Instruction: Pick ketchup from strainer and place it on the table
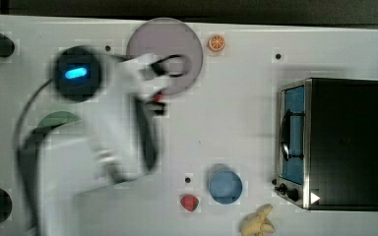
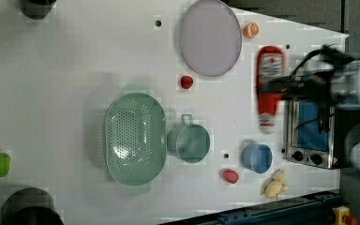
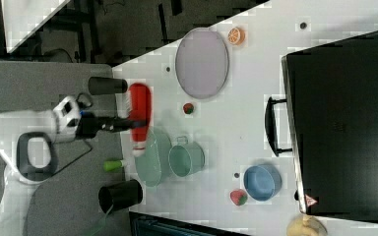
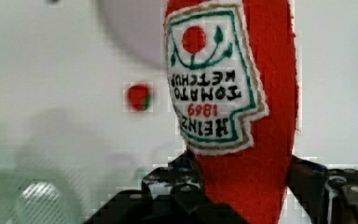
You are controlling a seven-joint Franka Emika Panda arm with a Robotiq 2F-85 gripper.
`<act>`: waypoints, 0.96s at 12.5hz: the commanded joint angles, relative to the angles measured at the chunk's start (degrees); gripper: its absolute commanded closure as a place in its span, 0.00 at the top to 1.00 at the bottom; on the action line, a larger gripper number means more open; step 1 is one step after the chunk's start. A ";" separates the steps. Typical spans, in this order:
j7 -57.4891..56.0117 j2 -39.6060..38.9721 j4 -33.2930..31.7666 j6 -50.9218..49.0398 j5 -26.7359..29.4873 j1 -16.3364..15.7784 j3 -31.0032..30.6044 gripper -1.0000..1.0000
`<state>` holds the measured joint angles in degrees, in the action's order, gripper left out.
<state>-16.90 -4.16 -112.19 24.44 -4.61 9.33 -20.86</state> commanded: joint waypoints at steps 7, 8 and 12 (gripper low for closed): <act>-12.44 0.47 -7.12 2.54 -0.01 3.59 13.36 0.56; -12.42 0.43 -9.19 4.17 0.00 3.60 13.70 0.56; -12.13 -0.65 -19.43 16.63 0.00 3.49 13.68 0.56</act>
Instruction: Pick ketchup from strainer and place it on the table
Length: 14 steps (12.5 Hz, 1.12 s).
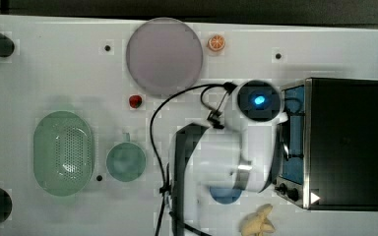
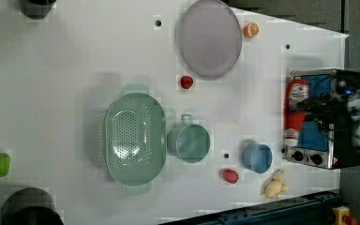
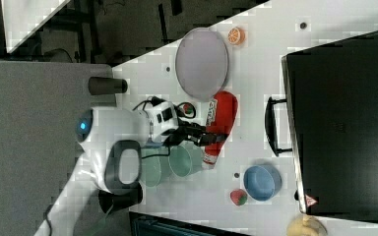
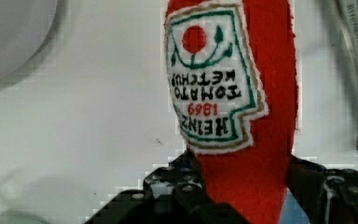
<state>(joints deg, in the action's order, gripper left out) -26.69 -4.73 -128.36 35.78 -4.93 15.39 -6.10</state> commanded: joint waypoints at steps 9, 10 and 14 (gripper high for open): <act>-2.08 -7.57 -6.81 19.97 0.32 -2.70 -1.75 1.00; -1.59 -6.31 -5.88 19.00 0.33 -2.70 -1.82 1.00; 9.37 -0.15 3.48 4.60 0.33 -2.76 -2.80 1.00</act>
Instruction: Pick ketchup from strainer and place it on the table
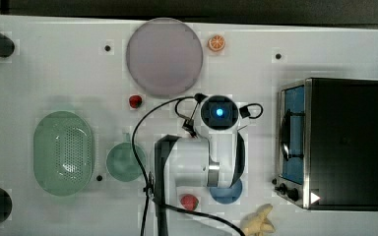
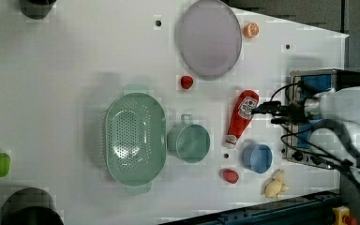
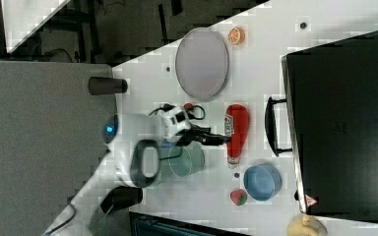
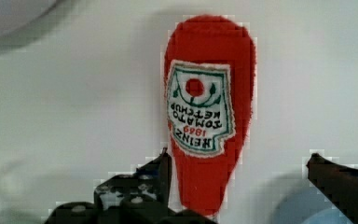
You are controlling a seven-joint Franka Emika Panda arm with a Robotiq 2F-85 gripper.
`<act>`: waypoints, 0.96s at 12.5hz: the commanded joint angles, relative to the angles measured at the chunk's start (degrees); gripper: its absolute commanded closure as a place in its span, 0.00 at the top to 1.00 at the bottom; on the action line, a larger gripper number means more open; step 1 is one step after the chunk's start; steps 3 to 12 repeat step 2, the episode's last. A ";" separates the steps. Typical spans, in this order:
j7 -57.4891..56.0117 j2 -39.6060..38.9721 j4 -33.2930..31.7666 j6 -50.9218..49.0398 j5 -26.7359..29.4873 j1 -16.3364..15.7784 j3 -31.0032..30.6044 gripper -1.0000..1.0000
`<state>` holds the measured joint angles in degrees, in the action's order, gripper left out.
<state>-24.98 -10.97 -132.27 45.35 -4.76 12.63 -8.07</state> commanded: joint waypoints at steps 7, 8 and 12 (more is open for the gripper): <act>14.85 7.89 14.72 -16.81 0.15 0.00 -1.02 1.00; 14.85 7.89 14.72 -16.81 0.15 0.00 -1.02 1.00; 14.85 7.89 14.72 -16.81 0.15 0.00 -1.02 1.00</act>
